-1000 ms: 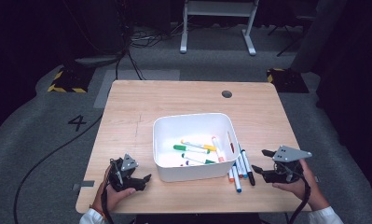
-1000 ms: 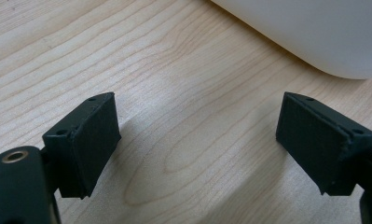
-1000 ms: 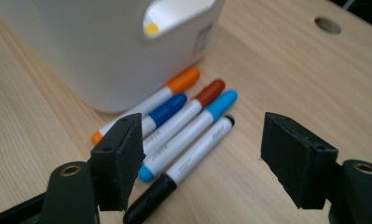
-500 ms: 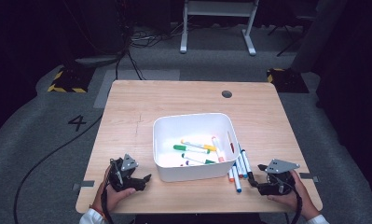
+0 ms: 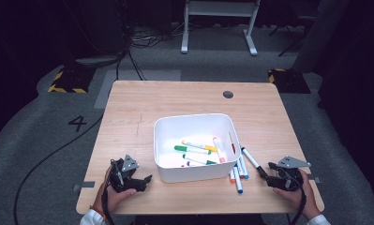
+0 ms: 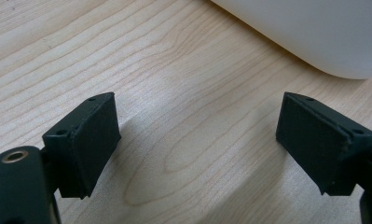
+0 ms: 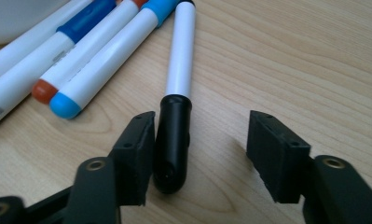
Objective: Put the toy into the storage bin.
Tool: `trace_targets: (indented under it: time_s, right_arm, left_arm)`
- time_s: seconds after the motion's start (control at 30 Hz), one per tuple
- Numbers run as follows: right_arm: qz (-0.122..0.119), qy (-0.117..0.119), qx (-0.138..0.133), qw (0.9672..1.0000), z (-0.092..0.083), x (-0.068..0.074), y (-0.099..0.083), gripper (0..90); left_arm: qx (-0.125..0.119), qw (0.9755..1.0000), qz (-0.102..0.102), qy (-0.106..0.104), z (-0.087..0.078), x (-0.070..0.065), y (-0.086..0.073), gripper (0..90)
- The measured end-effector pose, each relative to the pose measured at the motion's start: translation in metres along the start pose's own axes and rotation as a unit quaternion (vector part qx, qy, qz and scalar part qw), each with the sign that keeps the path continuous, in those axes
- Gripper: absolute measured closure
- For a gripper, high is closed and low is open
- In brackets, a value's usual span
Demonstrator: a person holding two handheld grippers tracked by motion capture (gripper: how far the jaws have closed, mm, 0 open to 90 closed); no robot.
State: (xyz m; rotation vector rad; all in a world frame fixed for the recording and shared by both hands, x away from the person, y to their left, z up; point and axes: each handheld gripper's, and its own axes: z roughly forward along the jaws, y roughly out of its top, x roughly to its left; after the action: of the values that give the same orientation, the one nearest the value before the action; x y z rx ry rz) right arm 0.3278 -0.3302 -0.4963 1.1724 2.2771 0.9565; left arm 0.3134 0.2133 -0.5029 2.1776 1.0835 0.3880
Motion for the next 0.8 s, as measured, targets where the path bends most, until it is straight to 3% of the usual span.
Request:
trace_targets:
  time_s: [0.07,0.2,0.47,0.8]
  right_arm:
    - [0.014,0.005,-0.009,0.9998,0.001,-0.003,-0.001,50.5]
    - [0.013,0.006,-0.017,0.9997,0.003,-0.005,-0.001,60.4]
    - [0.032,-0.015,-0.027,0.9990,0.008,-0.013,0.001,73.8]
    - [0.034,-0.013,-0.028,0.9990,0.010,-0.020,0.002,75.1]
  left_arm:
    - [0.000,1.0000,0.000,0.000,0.000,0.000,0.000,13.5]
    - [0.000,1.0000,0.000,0.000,0.000,0.000,0.000,13.5]
    - [0.000,1.0000,0.005,-0.002,0.000,0.001,0.001,13.3]
    - [0.000,1.0000,0.005,-0.003,0.001,0.001,0.001,13.3]
